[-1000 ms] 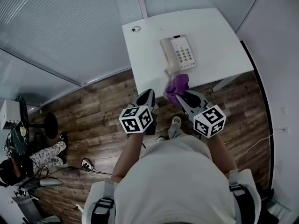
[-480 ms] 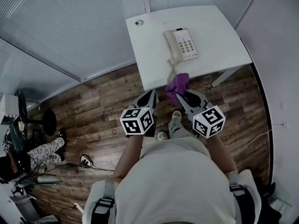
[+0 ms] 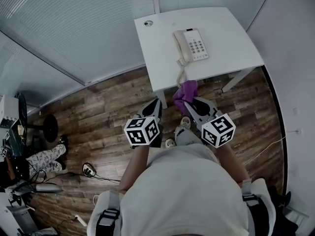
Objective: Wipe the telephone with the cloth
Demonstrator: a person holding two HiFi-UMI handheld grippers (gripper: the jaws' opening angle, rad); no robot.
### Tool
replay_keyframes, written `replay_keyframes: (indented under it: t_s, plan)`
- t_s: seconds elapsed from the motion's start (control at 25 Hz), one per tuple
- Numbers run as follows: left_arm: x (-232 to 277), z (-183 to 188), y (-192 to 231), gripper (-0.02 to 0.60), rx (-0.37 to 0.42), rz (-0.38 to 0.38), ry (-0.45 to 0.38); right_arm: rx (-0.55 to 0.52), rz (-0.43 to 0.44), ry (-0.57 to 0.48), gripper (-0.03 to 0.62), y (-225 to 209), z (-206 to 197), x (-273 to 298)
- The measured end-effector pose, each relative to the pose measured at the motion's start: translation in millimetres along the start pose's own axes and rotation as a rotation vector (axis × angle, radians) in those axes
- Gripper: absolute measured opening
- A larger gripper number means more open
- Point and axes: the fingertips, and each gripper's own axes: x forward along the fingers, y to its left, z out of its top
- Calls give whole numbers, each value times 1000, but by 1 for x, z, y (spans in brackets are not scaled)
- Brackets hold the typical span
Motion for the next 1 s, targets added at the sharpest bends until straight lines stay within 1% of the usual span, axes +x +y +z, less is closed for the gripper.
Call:
replay_keyframes:
  t_s: [0.44, 1.0]
  plan:
    - [-7, 4, -1, 20, 9, -6, -10, -37, 13, -1, 74, 13, 1, 0]
    - [-8, 2, 0, 20, -6, -22, -5, -32, 5, -7, 72, 14, 0, 0]
